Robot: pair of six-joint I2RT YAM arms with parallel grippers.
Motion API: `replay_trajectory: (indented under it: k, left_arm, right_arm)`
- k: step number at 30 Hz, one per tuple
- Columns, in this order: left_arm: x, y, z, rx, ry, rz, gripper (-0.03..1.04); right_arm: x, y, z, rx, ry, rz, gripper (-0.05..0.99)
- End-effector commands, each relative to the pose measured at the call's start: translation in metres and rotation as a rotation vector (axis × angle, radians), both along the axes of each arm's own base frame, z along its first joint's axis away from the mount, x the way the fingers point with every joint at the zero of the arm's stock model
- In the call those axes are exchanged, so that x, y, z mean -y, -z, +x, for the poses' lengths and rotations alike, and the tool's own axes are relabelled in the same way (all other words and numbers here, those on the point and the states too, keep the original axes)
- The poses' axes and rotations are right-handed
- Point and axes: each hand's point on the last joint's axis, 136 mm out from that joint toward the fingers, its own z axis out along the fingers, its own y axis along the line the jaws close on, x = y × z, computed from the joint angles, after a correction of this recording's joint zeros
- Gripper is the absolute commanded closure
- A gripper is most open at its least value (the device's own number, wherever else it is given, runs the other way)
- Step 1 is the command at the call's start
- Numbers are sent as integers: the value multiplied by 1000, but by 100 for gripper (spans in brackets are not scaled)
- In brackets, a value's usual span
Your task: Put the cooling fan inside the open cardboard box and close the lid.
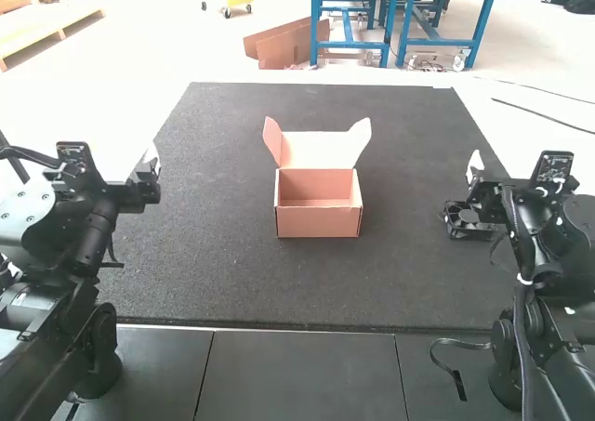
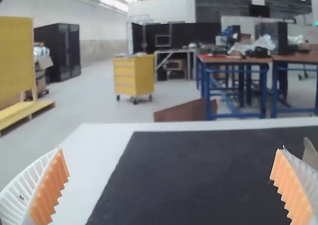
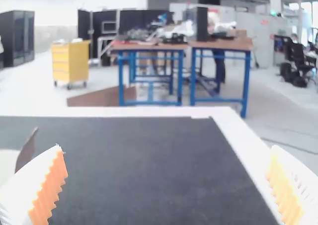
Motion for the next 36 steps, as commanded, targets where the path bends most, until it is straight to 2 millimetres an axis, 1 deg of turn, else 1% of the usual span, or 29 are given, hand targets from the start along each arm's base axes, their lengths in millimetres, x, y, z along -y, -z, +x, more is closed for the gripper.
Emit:
replay_trajectory:
  k: [1, 6, 8, 10, 12, 14, 16, 18, 20, 21, 23, 25, 26, 30, 32, 34, 36]
  left_arm:
    - [8, -24, -6, 47, 41, 16, 5]
    - [8, -44, -7, 42, 43, 16, 5]
    - [8, -53, -5, 33, 43, 17, 4]
    - [9, -59, 0, 9, 46, 20, 4]
    - [9, -70, 5, -2, 45, 20, 4]
    - [10, -78, 12, -24, 46, 22, 4]
    - [16, -81, 18, -72, 75, 31, 4]
    - [18, -87, 24, -105, 88, 35, 4]
    - [20, -92, 32, -148, 91, 38, 4]
    - [20, -97, 36, -159, 92, 39, 4]
    - [21, -107, 45, -180, 92, 40, 4]
    - [21, -116, 55, -220, 89, 42, 4]
    - [21, -116, 60, -255, 88, 43, 4]
    - [26, -121, 74, -370, 103, 47, 4]
    - [26, -125, 76, -392, 103, 48, 4]
    - [27, -130, 75, -393, 108, 48, 4]
    - [27, -130, 75, -401, 108, 49, 4]
  right_arm:
    - [2, -18, -4, 47, 7, 5, 2]
    - [2, -51, -10, 81, 7, 5, 2]
    - [5, -58, -8, 53, 24, 9, 2]
    - [8, -68, -5, 49, 40, 11, 2]
    - [8, -80, -3, 45, 43, 12, 2]
    - [9, -87, 0, 13, 46, 12, 2]
    - [12, -100, 3, 9, 63, 17, 2]
    - [15, -112, 9, -20, 80, 17, 2]
    - [19, -129, 17, -34, 103, 22, 2]
    - [20, -135, 22, -54, 107, 22, 2]
    - [22, -142, 33, -104, 123, 23, 2]
    - [24, -147, 41, -157, 133, 30, 2]
    - [26, -149, 45, -178, 141, 33, 2]
    - [30, -141, 58, -324, 166, 25, 2]
    - [33, -132, 64, -397, 181, 14, 2]
    - [34, -132, 68, -438, 181, 4, 2]
    - [33, -136, 69, -449, 176, 2, 2]
